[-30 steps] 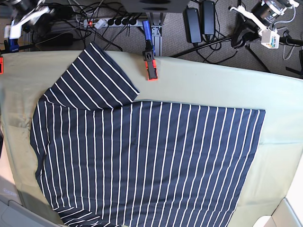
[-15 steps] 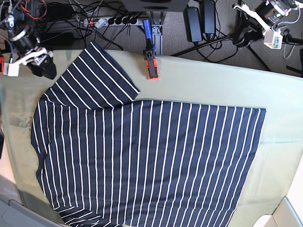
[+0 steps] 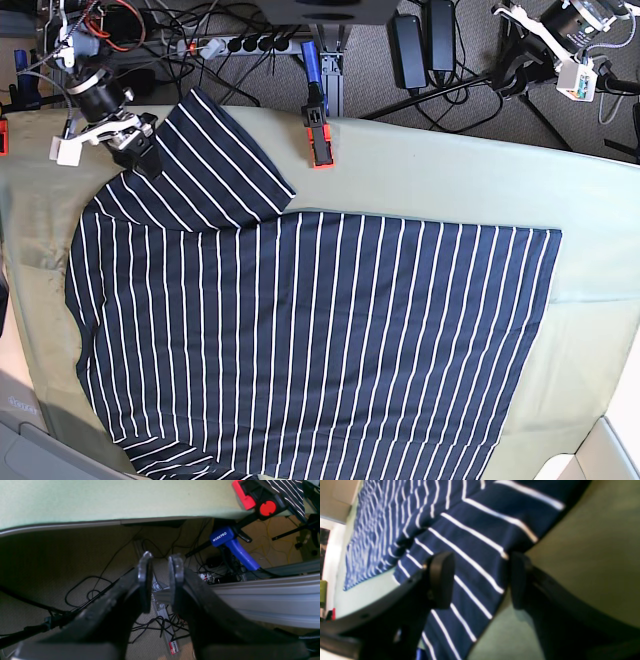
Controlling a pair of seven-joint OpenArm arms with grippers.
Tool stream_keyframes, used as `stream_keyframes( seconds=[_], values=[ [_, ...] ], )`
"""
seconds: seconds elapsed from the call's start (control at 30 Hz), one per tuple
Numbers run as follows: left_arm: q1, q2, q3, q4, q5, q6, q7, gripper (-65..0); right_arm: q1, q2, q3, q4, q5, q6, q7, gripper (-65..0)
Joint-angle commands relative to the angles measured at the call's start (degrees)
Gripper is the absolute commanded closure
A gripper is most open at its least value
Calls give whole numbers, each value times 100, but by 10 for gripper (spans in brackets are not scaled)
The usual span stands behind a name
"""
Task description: Fold the T-shirt properly
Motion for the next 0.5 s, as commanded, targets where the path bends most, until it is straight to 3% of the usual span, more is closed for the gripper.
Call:
stream_keyframes(
  seconds=[0.0, 0.3, 0.37, 0.47],
  values=[
    [79, -46, -39, 76, -79, -137, -103, -151, -39, -48, -76, 26, -46, 216, -262, -347],
    [24, -48, -404, 76, -754, -137, 372, -151, -39, -387, -236, 48, -175, 219, -306, -344],
    [-42, -50, -645, 76, -911, 17, 376, -151, -39, -435, -236, 48, -175, 219, -302, -333],
    [-225, -109, -953, 76, -984, 74, 444, -151, -39, -463, -236, 48, -177, 219, -299, -204]
  ],
)
